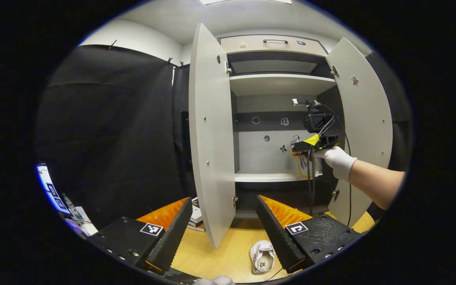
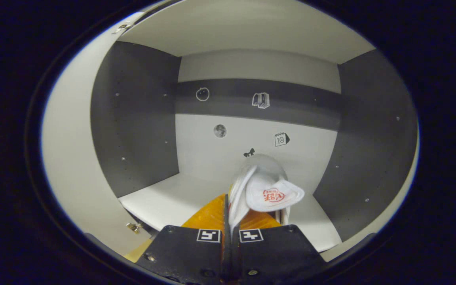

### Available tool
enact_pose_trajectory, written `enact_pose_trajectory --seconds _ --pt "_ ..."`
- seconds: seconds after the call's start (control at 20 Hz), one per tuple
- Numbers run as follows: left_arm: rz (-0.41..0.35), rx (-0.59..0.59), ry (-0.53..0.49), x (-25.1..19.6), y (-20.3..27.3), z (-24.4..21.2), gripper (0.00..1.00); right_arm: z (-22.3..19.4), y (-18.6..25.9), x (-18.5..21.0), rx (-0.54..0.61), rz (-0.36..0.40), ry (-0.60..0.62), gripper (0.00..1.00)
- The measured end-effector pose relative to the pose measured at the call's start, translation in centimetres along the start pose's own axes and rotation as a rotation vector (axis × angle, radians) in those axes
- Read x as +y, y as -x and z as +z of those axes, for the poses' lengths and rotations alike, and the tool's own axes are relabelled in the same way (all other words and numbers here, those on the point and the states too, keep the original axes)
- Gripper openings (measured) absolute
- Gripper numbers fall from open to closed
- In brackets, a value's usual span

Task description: Grab one shoe with the right hand and put it into the shoe cabinet, grab the other shoe with the left hand and put it into the shoe cabinet; then close the right door with the right hand and the left door with the left hand.

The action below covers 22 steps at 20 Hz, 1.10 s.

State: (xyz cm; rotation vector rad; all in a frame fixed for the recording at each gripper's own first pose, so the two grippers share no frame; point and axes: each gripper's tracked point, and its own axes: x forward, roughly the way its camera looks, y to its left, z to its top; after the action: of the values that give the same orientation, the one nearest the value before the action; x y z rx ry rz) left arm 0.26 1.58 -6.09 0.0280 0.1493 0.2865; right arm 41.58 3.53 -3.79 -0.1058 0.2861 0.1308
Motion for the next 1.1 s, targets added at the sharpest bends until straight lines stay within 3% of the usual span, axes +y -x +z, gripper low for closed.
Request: enact_pose_trajectory --seconds 0.25,0.6,0.7,0.9,0.95,1.0,1.05,1.1 --pt "0.055 0.012 0.013 0.7 0.1 -0.3 0.97 -2.3 -5.8 -1.3 0.147 -0.017 -0.006 0.04" --pt "0.063 0.003 0.022 0.5 0.5 -0.3 0.96 -5.3 -7.8 -1.1 0.372 -0.018 0.024 0.05" --pt "0.061 -0.003 0.023 0.5 0.6 0.0 0.96 -5.4 -7.9 -1.1 0.393 -0.039 0.052 0.06" --pt "0.064 -0.014 0.022 1.5 1.0 0.4 0.96 -4.1 -6.1 -1.0 0.324 -0.044 -0.017 0.11" --pt "0.060 -0.016 0.025 1.8 1.1 0.5 0.96 -3.2 -5.3 -0.7 0.286 -0.033 -0.035 0.29" --pt "0.058 -0.019 0.026 2.1 1.2 0.6 0.96 -2.4 -4.5 -0.5 0.247 -0.027 -0.056 0.30" --pt "0.054 -0.020 0.027 2.4 1.3 0.6 0.96 -1.4 -3.6 -0.7 0.204 -0.036 -0.059 0.57" --pt "0.048 -0.023 0.029 2.5 1.5 0.7 0.96 -0.3 -2.3 -1.3 0.151 -0.059 -0.055 0.63"
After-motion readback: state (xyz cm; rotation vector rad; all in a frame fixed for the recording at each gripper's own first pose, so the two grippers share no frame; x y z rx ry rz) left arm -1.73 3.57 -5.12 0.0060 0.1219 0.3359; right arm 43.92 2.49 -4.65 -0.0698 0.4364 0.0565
